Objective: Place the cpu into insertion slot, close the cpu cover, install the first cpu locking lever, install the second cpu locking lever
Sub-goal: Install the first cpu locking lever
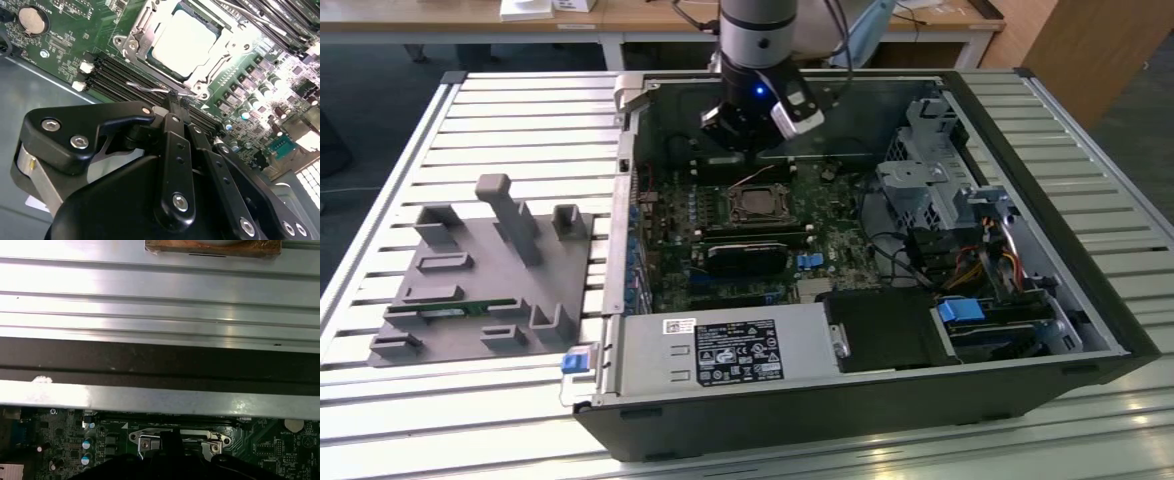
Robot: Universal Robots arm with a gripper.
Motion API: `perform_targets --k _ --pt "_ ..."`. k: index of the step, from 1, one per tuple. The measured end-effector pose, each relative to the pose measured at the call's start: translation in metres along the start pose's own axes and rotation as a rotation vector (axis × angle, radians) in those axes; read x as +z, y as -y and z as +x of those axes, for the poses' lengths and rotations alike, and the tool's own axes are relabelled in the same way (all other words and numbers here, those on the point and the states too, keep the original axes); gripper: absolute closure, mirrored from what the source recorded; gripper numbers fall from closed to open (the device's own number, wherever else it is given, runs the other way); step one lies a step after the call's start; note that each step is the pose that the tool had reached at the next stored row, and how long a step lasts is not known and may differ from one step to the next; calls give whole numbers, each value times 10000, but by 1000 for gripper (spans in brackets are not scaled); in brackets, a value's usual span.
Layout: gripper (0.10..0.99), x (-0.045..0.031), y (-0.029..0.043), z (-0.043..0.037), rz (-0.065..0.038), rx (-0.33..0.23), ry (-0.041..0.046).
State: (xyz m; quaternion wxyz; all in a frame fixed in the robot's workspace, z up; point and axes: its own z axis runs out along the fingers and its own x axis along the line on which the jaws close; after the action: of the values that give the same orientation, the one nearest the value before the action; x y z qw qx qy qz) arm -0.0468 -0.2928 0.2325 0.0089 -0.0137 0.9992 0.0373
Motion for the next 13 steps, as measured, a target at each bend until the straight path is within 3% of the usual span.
perform_targets --k 13 --pt "980 38 -21 -92 0 1 -2"
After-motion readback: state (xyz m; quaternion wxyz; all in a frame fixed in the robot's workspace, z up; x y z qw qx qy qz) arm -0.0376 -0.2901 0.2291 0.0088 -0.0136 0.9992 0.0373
